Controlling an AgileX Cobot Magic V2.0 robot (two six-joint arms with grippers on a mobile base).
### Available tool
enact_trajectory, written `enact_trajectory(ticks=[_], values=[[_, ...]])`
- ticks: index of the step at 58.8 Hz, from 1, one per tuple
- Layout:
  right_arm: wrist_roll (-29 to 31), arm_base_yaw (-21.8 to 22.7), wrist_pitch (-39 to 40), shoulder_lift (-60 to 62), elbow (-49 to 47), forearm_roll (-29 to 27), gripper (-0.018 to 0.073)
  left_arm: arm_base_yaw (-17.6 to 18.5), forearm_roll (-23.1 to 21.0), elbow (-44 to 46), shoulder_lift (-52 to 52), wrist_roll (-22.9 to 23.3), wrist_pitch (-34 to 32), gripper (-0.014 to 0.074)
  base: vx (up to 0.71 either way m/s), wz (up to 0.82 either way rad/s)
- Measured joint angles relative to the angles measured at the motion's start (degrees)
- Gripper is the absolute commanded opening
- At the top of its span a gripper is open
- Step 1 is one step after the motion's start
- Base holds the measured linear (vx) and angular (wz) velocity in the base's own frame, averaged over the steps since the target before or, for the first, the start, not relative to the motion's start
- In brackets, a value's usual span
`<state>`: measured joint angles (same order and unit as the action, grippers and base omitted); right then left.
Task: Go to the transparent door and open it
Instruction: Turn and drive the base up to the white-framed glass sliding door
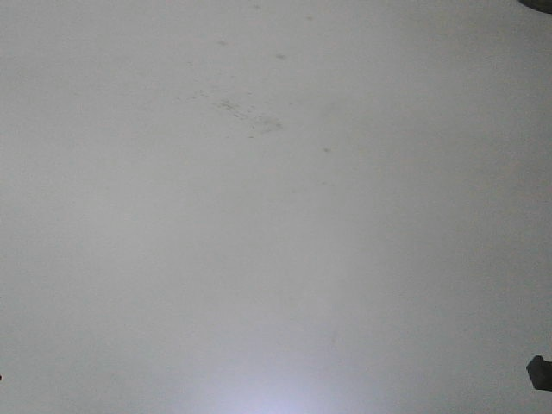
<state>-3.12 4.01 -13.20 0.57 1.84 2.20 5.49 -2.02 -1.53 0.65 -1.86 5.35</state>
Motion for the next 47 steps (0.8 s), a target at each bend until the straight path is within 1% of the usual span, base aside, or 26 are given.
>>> enact_trajectory(ticks=[19,47], values=[[0.0,0.0,0.0,0.0,0.0,0.0,-0.0008,0.0,0.0,0.0,0.0,0.0,0.0,-0.0006,0.54,0.52],[0.0,0.0,-0.1,0.0,0.0,0.0,-0.0008,0.0,0.0,0.0,0.0,0.0,0.4,-0.0006,0.59,0.69]])
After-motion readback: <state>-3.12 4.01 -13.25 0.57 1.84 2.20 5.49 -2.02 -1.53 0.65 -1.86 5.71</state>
